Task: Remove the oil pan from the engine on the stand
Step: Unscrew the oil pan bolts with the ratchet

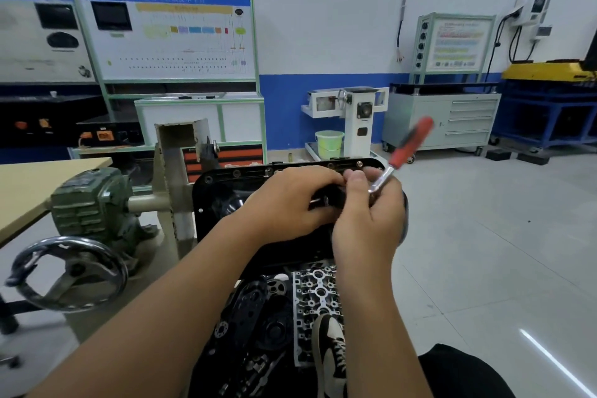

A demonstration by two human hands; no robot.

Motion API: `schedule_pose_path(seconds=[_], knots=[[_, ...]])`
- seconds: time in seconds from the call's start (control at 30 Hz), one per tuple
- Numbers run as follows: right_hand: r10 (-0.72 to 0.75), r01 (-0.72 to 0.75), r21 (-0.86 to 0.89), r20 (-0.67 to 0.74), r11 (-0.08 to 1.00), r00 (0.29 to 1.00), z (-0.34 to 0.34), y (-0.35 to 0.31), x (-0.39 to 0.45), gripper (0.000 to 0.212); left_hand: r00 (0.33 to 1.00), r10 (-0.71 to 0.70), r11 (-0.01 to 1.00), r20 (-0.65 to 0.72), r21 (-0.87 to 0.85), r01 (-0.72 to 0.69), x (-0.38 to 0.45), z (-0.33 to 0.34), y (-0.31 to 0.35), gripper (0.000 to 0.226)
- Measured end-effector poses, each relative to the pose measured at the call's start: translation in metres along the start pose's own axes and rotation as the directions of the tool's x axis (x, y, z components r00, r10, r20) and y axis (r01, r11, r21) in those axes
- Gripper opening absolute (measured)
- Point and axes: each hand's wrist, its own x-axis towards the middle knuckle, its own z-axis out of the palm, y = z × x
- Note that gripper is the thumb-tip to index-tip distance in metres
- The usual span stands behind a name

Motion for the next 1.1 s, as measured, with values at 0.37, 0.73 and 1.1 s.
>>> schedule_pose_path(seconds=[0.37, 0.73, 1.1], knots=[[-0.036, 0.053, -0.196, 0.089, 0.979, 0.995, -0.022, -0.003, 0.007, 0.020, 0.538, -0.763, 0.594, -0.358, -0.716, 0.367, 0.019, -0.011, -0.037, 0.027], [-0.170, 0.250, -0.304, 0.266, 0.919, 0.949, -0.024, 0.003, 0.016, 0.014, 0.734, -0.544, 0.807, -0.406, -0.012, 0.591, 0.058, -0.009, -0.058, 0.040], [-0.004, 0.155, -0.339, 0.406, 0.928, 0.914, -0.017, -0.018, 0.034, 0.017, 0.822, -0.569, 0.819, -0.003, 0.089, 0.567, 0.061, -0.008, -0.067, 0.039]])
